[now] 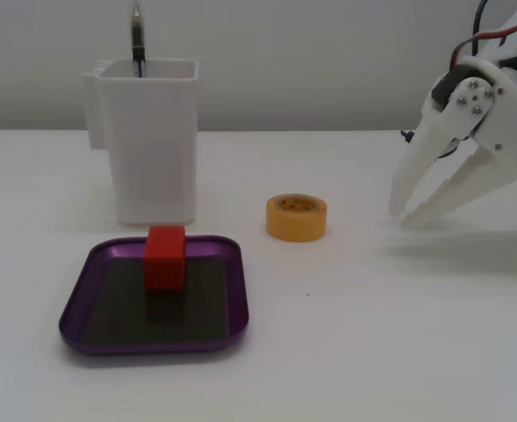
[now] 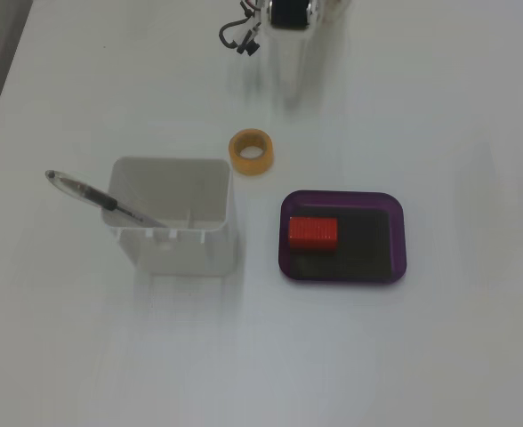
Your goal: Grab up the yellow tape and put it in the box.
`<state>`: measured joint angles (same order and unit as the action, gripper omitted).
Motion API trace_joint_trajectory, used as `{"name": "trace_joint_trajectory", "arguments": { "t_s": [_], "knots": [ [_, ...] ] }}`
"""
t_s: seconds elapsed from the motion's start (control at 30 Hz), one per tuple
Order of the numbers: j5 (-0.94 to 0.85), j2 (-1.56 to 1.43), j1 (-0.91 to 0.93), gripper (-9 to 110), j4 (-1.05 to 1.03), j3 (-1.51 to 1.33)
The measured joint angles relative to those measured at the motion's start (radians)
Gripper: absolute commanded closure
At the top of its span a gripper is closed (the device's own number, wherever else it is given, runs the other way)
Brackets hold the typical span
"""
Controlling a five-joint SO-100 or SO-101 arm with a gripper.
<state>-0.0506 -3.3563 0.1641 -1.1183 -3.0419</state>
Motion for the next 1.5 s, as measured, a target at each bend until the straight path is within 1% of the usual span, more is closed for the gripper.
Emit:
{"name": "trace_joint_trajectory", "arguments": {
  "t_s": [1.0,1.23,1.33,1.4,1.5],
  "knots": [
    [0.012,0.000,0.000,102,0.000,0.002],
    [0.009,0.000,0.000,102,0.021,0.110],
    [-0.006,0.017,0.005,98,0.021,0.150],
    [-0.044,0.063,0.011,95,0.031,0.175],
    [-0.098,0.218,0.015,94,0.037,0.282]
  ]
}}
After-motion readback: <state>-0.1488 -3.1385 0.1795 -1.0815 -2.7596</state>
